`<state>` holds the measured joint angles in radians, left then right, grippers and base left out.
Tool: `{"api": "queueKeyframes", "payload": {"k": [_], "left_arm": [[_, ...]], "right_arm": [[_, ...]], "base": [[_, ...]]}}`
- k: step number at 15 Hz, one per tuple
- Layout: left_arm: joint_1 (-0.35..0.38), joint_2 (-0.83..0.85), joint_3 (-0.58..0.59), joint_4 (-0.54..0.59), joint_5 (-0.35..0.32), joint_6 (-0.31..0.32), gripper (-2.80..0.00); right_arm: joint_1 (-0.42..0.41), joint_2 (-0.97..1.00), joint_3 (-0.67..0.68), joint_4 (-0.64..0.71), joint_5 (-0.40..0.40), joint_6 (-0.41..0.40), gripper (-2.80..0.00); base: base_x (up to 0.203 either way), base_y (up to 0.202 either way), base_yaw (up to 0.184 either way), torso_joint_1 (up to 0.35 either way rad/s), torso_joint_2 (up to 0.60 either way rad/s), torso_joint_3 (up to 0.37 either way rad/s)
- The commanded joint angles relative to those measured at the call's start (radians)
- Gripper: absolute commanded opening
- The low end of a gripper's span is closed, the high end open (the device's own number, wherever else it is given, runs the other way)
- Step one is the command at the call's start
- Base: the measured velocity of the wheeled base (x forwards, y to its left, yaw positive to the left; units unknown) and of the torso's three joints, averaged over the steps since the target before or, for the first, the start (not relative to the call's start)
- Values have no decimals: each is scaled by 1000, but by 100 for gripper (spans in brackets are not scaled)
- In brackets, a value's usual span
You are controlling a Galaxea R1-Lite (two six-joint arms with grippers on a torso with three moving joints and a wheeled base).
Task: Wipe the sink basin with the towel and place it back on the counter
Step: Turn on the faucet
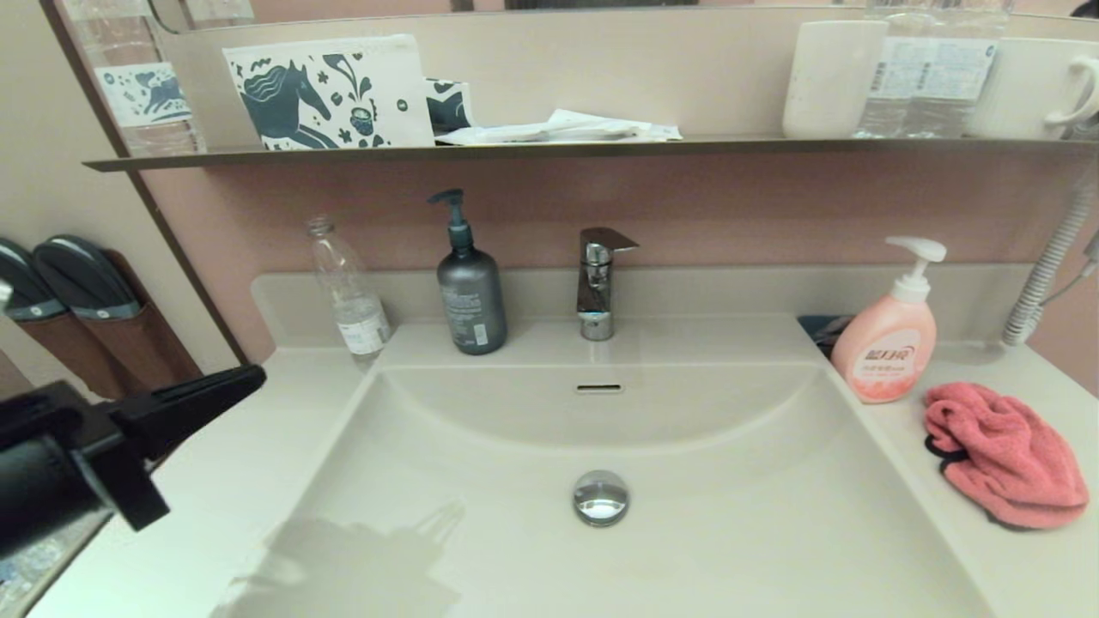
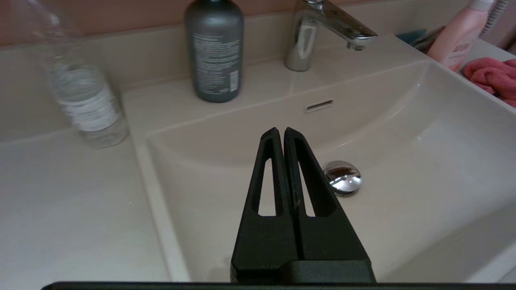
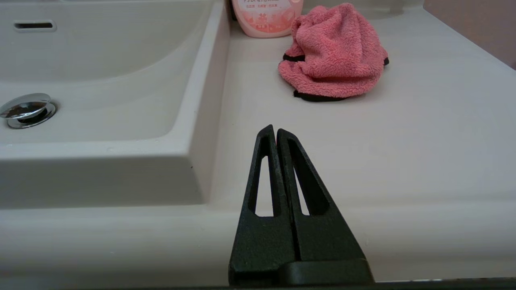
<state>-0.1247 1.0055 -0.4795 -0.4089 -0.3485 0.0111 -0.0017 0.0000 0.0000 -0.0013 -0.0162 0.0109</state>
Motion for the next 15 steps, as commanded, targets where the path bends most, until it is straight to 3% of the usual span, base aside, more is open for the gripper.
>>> {"api": "queueKeyframes", "payload": {"k": [1,5,12,15], "left_arm": [[-107,167,-32,-53,54,-3,-280],[-245,354,-85,-203,138,-4,-280],[-443,581,-331,-234,273,-18,-280],[-492,691,-404,-274,319,-30,-280]], "right_arm": [[0,0,0,0,1,0,-280],[0,0,0,0,1,0,-280],[0,0,0,0,0,0,-280],[0,0,0,0,1,0,-280]], "base": [[0,0,0,0,0,0],[0,0,0,0,0,0],[0,0,0,0,0,0],[0,0,0,0,0,0]]}}
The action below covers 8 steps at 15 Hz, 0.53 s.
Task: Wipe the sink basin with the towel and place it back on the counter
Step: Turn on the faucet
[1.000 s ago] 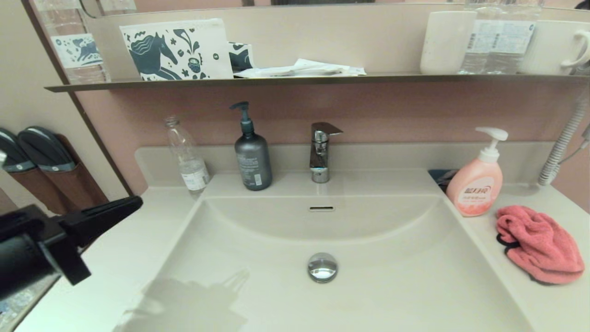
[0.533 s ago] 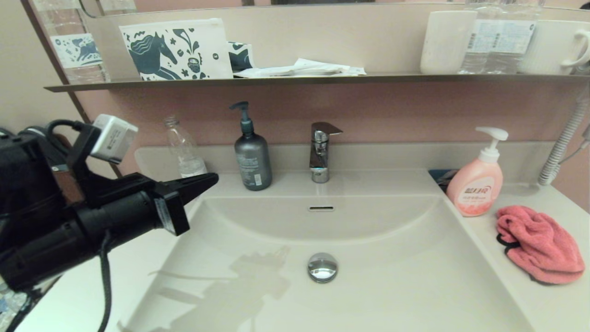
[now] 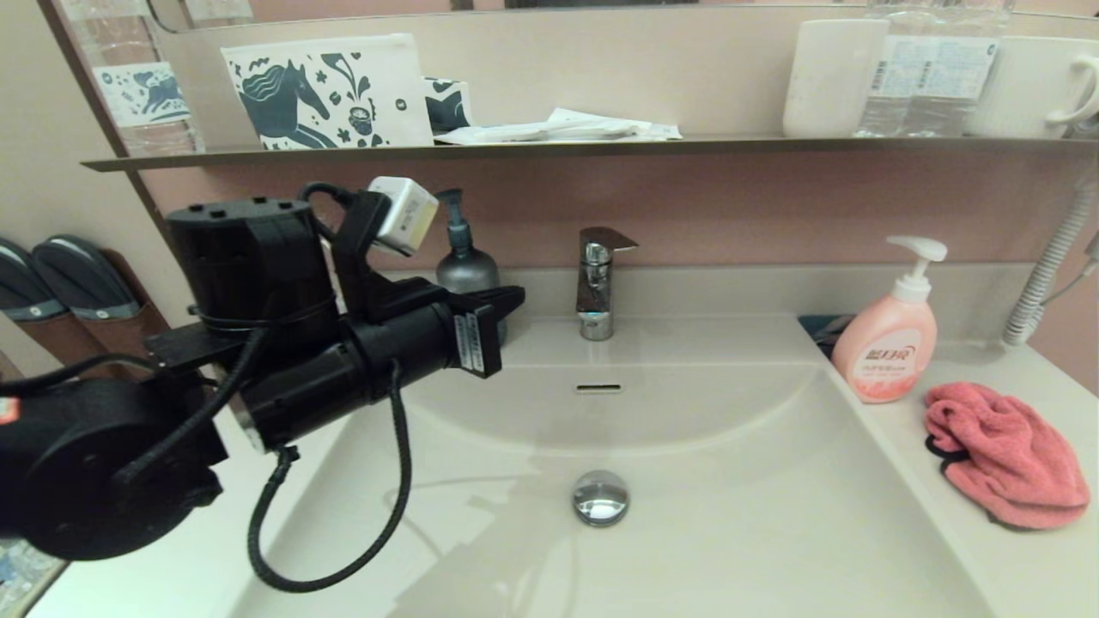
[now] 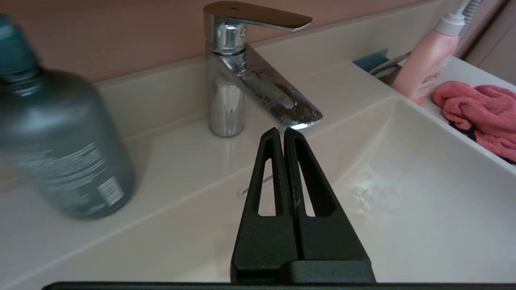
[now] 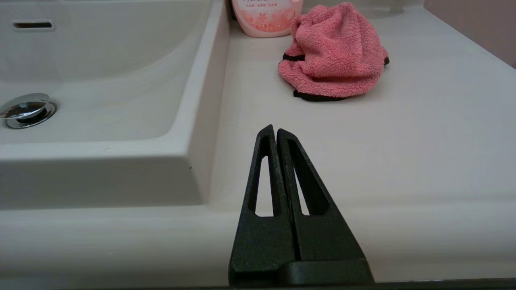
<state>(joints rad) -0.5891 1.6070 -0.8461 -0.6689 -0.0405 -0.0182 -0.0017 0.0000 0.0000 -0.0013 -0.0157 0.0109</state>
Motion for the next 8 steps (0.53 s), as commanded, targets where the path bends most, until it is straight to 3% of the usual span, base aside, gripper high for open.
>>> {"api": "queueKeyframes", "payload": {"k": [1,4,8], "left_arm": [[-39,121,-62,-30,29,-1,-280],[-71,206,-140,-75,88,-2,-280],[-96,282,-229,-78,103,0,-280]], "right_arm": [[0,0,0,0,-1,0,-280],[0,0,0,0,-1,0,-280],[0,0,0,0,0,0,-280]], "base": [[0,0,0,0,0,0],[0,0,0,0,0,0],[0,0,0,0,0,0]]}}
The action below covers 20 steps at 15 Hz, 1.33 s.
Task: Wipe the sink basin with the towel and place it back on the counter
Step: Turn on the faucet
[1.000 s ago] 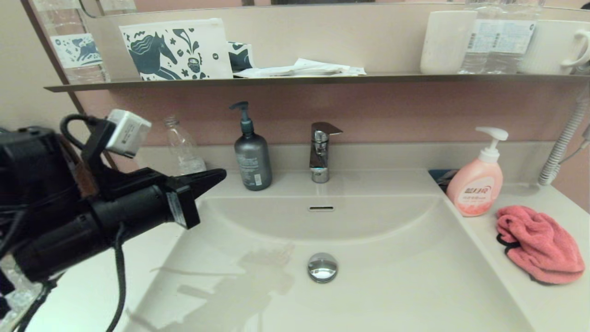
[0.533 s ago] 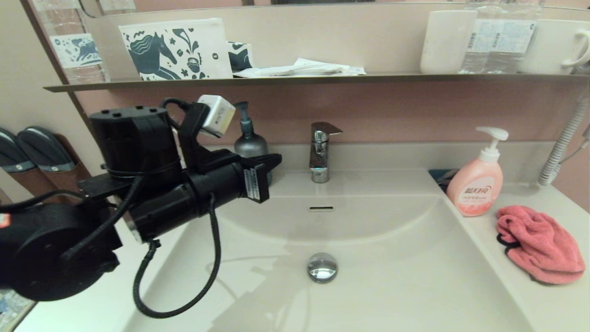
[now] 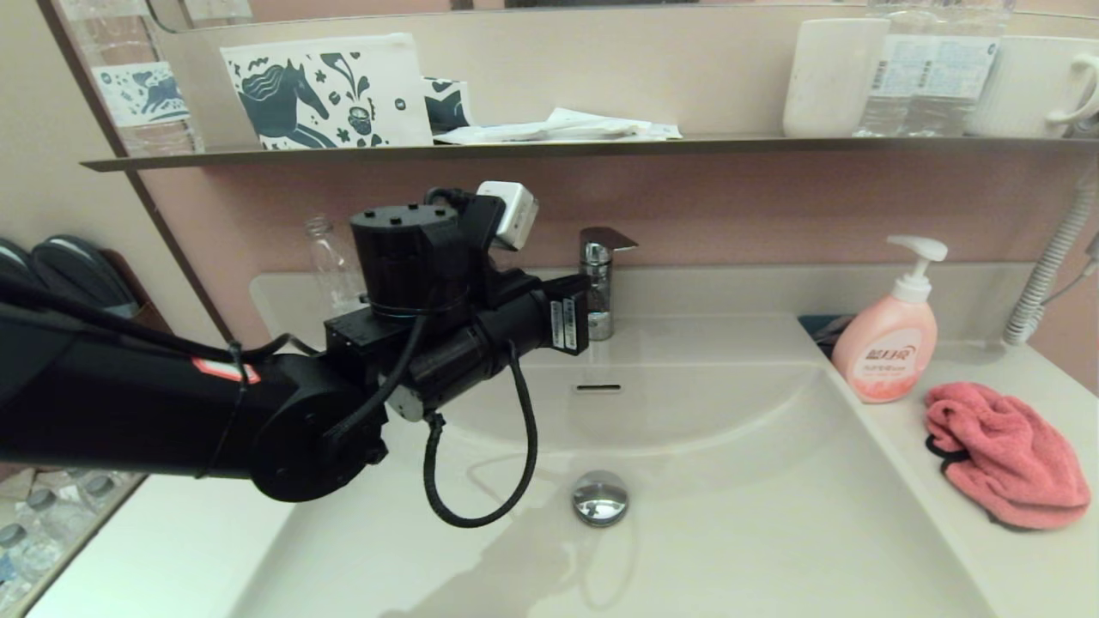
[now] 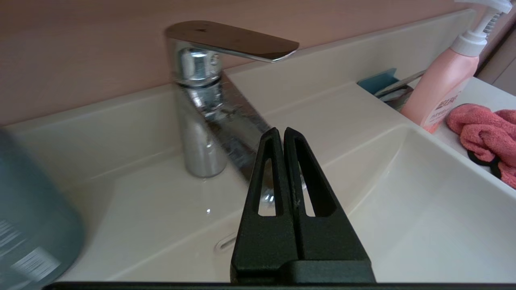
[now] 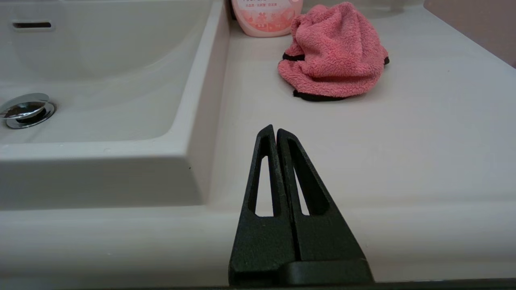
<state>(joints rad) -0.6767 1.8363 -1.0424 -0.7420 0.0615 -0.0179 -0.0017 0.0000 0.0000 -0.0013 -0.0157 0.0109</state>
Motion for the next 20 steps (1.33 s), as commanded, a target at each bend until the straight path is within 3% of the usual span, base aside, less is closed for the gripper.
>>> {"api": "queueKeyframes", "payload": {"k": [1,7,12,16,20], "left_arm": [[-14,80,-54,-5,4,0,-280],[-36,136,-184,1,23,4,-280],[-37,180,-211,-1,21,7,-280],[-30,225,-320,2,21,9,-280],[-18,228,-338,2,23,10,-280]], "right_arm": [[0,0,0,0,-1,0,-280],[0,0,0,0,0,0,-280],[0,0,0,0,0,0,-280],[0,0,0,0,0,0,-280],[0,0,0,0,0,0,-280]], "base": [[0,0,0,0,0,0],[0,0,0,0,0,0],[0,0,0,0,0,0],[0,0,0,0,0,0],[0,0,0,0,0,0]]}}
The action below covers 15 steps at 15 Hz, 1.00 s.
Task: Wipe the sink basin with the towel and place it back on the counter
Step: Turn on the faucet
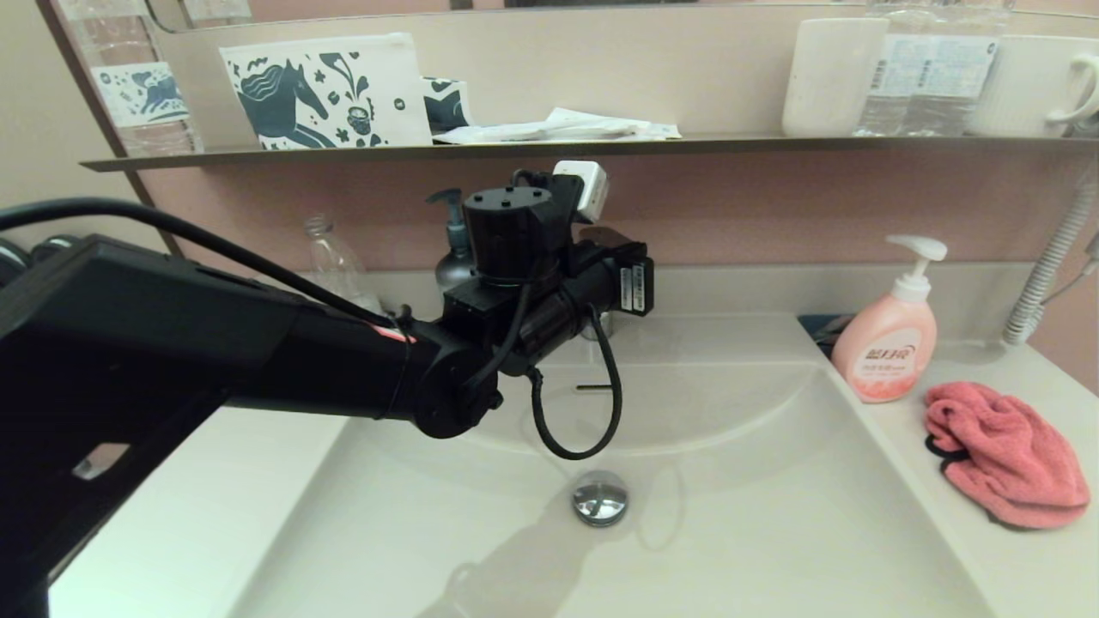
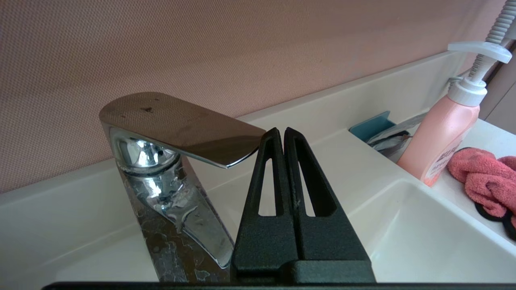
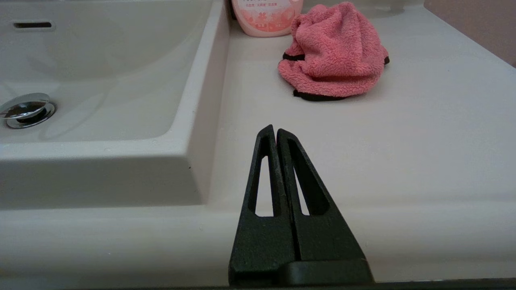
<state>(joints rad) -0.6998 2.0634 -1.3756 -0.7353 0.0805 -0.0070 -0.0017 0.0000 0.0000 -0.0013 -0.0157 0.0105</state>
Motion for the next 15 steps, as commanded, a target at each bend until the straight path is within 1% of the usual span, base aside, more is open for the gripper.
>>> {"api": "queueKeyframes", "payload": {"k": [1,3,7,10,15], "left_arm": [[6,0,-5,-6,4,1,-280],[5,-9,5,-5,5,1,-280],[-16,-31,90,-6,6,15,-280],[-16,-33,82,-6,5,27,-280],[16,-6,45,-6,5,36,-280]], "right_arm": [[0,0,0,0,0,0,-280],[0,0,0,0,0,0,-280],[0,0,0,0,0,0,-280],[0,0,0,0,-1,0,-280],[0,0,0,0,0,0,-280]], "base": [[0,0,0,0,0,0],[0,0,0,0,0,0],[0,0,0,0,0,0],[0,0,0,0,0,0],[0,0,0,0,0,0]]}}
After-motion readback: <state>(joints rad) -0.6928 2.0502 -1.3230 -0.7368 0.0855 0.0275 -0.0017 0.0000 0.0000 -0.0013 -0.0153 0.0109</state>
